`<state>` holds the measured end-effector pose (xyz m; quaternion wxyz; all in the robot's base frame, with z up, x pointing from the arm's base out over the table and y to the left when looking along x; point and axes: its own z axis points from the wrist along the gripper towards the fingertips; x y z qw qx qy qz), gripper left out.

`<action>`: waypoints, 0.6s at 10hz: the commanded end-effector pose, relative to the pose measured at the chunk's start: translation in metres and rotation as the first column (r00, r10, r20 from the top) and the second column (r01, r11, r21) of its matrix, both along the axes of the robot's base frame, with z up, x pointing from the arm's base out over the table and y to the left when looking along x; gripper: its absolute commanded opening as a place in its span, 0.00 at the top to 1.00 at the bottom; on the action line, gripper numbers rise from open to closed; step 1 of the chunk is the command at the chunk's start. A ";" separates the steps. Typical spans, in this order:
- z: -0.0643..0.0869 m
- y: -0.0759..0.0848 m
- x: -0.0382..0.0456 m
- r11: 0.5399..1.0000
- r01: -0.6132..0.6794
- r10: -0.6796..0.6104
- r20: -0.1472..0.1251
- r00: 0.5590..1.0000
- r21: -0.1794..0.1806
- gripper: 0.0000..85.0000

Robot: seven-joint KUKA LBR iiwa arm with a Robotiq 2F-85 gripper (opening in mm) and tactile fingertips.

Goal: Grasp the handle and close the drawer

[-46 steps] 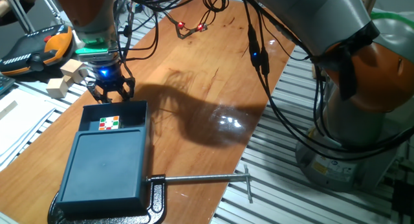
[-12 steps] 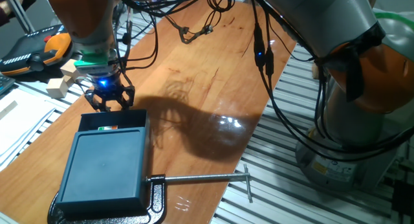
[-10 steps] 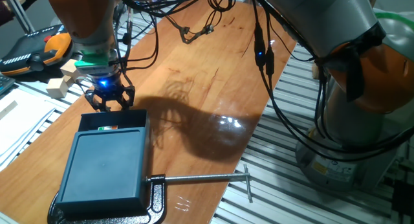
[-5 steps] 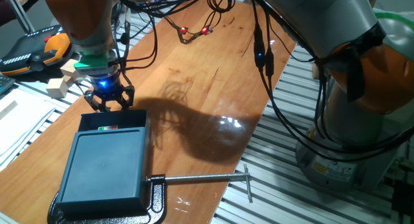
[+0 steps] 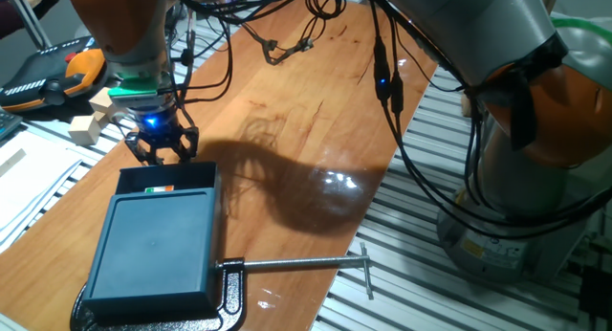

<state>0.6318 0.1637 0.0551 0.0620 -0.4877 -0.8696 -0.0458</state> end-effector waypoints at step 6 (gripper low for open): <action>-0.001 0.003 -0.0003 1.000 0.001 -0.001 -0.006 1.000 0.015 0.98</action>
